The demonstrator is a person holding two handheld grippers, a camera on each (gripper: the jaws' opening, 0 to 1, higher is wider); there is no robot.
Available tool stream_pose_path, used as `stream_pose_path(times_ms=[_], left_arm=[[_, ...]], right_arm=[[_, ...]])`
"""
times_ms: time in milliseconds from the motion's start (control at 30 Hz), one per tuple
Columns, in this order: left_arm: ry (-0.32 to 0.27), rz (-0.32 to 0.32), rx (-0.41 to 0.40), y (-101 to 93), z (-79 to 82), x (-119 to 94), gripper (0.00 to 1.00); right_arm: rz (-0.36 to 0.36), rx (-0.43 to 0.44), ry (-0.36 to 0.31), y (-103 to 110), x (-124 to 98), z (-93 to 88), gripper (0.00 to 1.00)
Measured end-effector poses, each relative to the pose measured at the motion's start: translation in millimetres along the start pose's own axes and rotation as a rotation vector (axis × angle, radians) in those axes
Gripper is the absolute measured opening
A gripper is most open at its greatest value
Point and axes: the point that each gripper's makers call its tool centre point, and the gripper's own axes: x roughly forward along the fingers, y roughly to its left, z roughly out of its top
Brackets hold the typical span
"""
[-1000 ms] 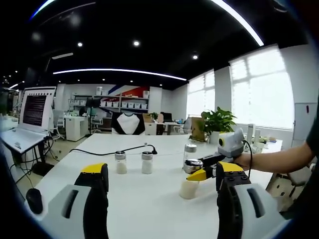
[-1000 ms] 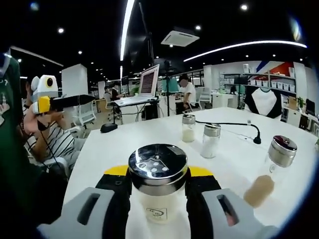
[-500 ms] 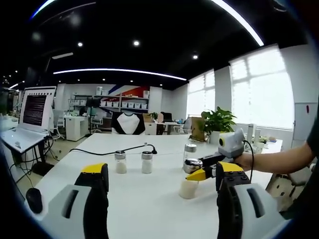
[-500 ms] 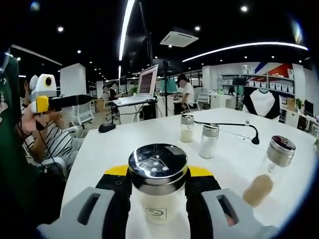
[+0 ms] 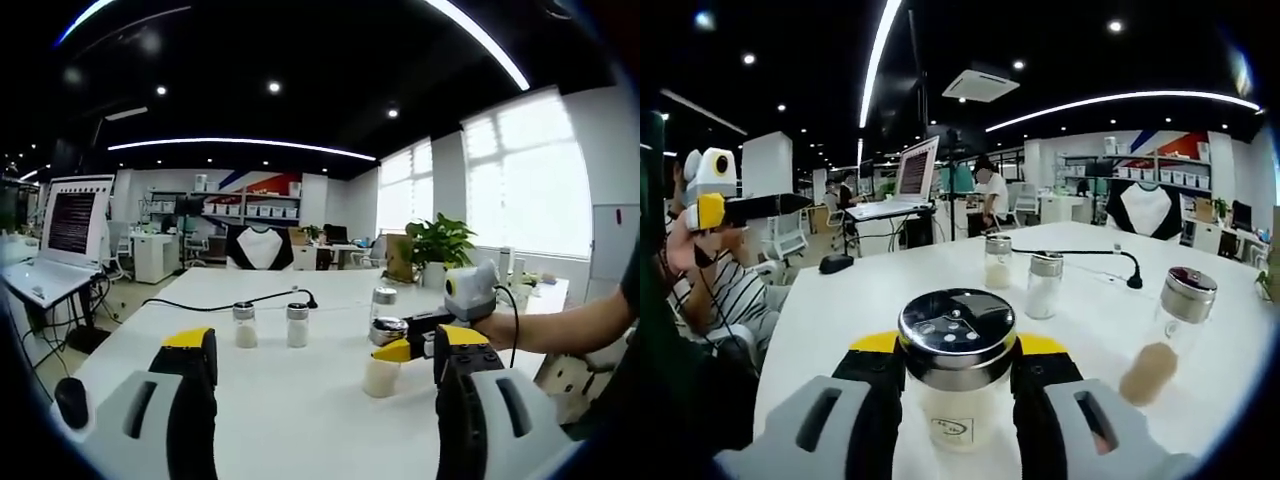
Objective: Rotate the seasoning bottle until the label or dispensing opening points toward the visible target arrow and the bottle remains upright within the marked orientation range
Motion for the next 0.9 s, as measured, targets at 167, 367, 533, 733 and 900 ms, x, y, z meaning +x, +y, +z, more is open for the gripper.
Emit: stream_pose_path(times_ms=[167, 367, 533, 733, 900], left_arm=[[-0.003, -0.004, 0.008, -1.5, 0.8, 0, 0.94], [0.0, -0.003, 0.0, -0.9, -1.1, 1, 0.94], [0.005, -0.014, 0.004, -4.2, -2.4, 1, 0.94], [0.0, -0.018, -0.014, -4.4, -1.7, 2, 0.94], [-0.001, -0.022, -0.023, -4.4, -2.3, 3, 0.94]], right_arm=[[-0.056, 0.013, -0.005, -4, 1, 0.1, 0.4], [-0.119, 0.024, -0.006, -6, 1, -0.1, 0.4], [-0.174, 0.036, -0.007, -7, 1, -0.6, 0.4], [-0.253, 0.047, -0.007, -9, 1, -1.0, 0.4], [-0.309, 0.056, -0.019, -12, 1, -1.0, 0.4]])
